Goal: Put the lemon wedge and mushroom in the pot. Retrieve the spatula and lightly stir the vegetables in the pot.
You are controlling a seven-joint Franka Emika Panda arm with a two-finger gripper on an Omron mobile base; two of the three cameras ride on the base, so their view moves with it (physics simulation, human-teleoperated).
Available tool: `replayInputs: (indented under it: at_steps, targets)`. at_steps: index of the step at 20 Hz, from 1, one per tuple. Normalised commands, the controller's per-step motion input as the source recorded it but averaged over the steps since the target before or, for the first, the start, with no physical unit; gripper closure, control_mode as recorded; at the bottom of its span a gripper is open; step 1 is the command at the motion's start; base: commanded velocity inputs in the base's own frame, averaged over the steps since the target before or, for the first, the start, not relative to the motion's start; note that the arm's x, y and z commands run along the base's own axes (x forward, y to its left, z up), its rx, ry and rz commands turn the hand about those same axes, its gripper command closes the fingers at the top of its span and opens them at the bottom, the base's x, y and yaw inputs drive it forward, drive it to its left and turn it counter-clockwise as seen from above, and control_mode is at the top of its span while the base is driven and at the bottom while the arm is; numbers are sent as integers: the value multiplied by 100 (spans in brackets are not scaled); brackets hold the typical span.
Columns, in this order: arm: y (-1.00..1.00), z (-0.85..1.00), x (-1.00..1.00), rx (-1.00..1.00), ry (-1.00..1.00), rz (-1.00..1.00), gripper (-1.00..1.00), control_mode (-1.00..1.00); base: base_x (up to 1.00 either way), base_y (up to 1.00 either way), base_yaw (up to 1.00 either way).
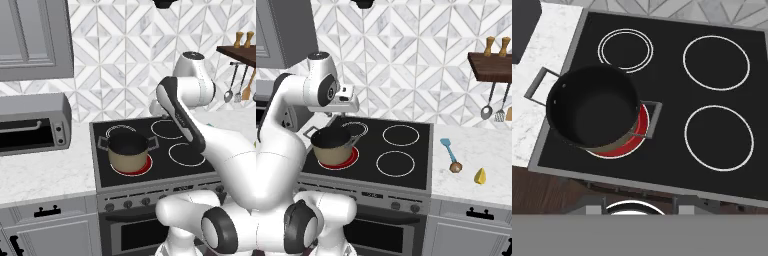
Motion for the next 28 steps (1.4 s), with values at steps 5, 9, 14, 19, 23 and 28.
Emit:
replayInputs:
  at_steps: [5,9,14,19,23,28]
  targets:
    - [-19,-5,-28,1,-4,-4,-100,-100,0,0,0]
    - [-53,-26,-29,0,0,-9,-100,-100,0,0,0]
    - [-37,-23,-9,0,1,-7,-100,-100,0,0,0]
    - [-8,-15,0,-1,9,0,-100,-100,0,0,0]
    - [-76,0,2,-2,0,0,-100,-100,0,0,0]
    - [-100,-5,25,-5,3,0,-100,-100,0,0,0]
